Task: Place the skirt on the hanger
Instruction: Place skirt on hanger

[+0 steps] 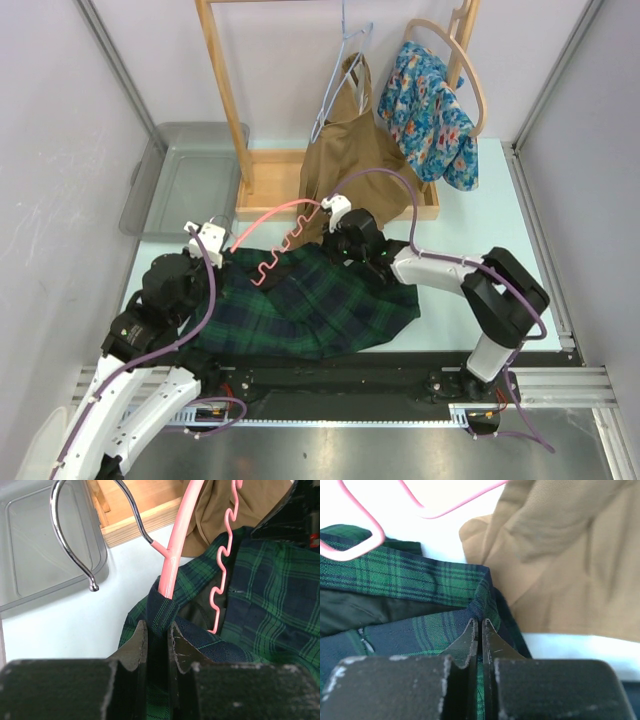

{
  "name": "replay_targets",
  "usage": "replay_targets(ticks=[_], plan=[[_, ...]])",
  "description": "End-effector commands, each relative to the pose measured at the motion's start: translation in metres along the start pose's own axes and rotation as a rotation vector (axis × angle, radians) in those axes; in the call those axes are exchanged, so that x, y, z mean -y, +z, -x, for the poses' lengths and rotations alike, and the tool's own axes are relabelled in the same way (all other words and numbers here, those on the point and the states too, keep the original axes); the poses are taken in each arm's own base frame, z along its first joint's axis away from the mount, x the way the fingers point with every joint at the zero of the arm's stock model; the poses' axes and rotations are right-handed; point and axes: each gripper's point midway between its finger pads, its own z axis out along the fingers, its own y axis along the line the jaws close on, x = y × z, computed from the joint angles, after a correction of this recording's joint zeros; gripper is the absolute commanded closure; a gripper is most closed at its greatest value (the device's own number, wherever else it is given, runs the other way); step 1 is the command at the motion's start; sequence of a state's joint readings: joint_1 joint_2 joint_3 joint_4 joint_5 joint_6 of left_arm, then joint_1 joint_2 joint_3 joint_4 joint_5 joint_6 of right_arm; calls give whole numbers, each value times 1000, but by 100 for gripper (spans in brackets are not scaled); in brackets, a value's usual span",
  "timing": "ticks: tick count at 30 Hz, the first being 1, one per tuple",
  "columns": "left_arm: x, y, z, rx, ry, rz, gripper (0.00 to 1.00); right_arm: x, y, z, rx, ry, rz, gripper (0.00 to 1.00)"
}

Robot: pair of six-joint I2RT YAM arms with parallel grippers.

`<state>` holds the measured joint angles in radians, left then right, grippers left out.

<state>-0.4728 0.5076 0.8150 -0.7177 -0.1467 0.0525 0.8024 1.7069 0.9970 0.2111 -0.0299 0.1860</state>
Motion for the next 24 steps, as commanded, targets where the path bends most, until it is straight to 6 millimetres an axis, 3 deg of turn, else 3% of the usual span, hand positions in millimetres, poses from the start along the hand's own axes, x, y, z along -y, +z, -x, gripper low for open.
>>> replay_targets(ticks=[1,4,5,7,9,13,18,24], plan=[[2,-2,30,120,-12,-14,100,11,-36,53,122,-34,-116,100],[3,-3,32,136,-10,-22,100,16,-64,66,161,-45,-144,100],[4,-2,33,141,-8,-28,100,20,-71,59,149,-58,-152,100],[5,-3,34,152,-8,-33,100,18,-93,73,198,-55,-149,100],[6,-3,37,166,-8,-37,100,26,-104,67,193,-42,-164,100],[11,-3,43,195,2,-71,100,37,-136,78,245,19,-178,100],[27,-11,53,261,22,-165,100,66,-156,89,303,101,-216,100],[49,-21,56,308,51,-299,100,69,-171,106,364,142,-158,100]])
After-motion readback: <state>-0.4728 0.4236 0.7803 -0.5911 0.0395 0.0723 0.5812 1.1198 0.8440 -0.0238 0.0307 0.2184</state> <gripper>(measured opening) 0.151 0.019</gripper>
